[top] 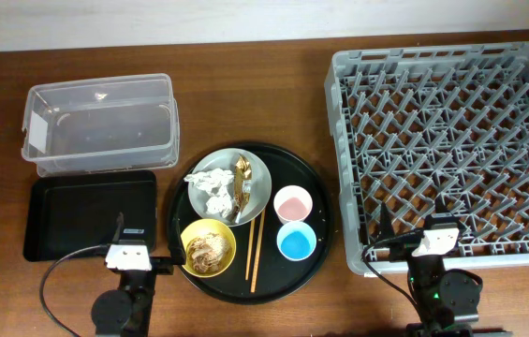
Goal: Sort waste into correct bins and load items into the dishwasher rack
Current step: 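Reach the left gripper to the gold wrapper on the grey plate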
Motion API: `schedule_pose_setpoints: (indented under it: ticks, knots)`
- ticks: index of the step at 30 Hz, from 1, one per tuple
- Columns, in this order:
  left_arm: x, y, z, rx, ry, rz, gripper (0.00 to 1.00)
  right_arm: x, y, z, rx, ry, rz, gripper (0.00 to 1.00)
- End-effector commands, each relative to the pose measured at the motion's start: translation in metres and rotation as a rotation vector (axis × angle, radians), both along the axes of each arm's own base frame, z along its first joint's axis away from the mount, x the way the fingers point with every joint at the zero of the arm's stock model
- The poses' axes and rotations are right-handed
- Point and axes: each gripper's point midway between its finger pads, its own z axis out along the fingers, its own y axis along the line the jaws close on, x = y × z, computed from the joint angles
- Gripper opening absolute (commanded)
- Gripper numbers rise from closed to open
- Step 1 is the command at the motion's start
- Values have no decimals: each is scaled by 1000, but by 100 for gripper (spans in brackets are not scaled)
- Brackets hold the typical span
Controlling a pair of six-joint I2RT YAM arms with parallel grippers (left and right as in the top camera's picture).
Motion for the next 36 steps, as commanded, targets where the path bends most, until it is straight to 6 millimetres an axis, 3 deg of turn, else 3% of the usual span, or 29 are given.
schedule_pose_setpoints:
  ticks: [1, 5, 9, 12, 16, 18, 21, 24, 27, 30, 33, 35, 36]
  knots:
    - [0, -1, -3, 15, 6, -10, 99, -4, -1, 11, 75, 9, -10, 99]
    - [0, -2, -3, 14, 6, -13, 99, -18, -1, 37, 158, 81, -22, 98]
    - [-8, -7, 2, -10, 76, -45, 99, -25, 0, 57, 149, 291, -35, 98]
    - [-12, -7, 16, -8, 186, -44, 99, -24, 1, 56, 137, 526, -48, 98]
    - [14, -20, 45, -18, 346, -109, 99, -22, 1, 47, 125, 736, -64, 98]
    - [51, -41, 57, -52, 542, -205, 99, -23, 1, 46, 125, 746, -64, 99]
    - [79, -59, 55, -67, 787, -267, 99, -23, 1, 45, 125, 750, -65, 99]
    - [96, -82, 28, -23, 1086, -310, 99, -23, 1, 45, 125, 750, -65, 99]
    - [108, -108, 5, -97, 1129, -420, 99, -23, 1, 45, 125, 750, -65, 99]
    - [125, -142, -35, 30, 1143, -443, 97, -22, 1, 41, 123, 769, -67, 98]
    - [108, -174, -90, 157, 1270, -475, 89, -21, 1, 37, 122, 788, -69, 99]
    - [92, -189, -123, 204, 1360, -505, 68, -21, 1, 37, 122, 790, -69, 99]
    - [86, -190, -132, 216, 1393, -508, 67, -21, 1, 37, 122, 790, -69, 99]
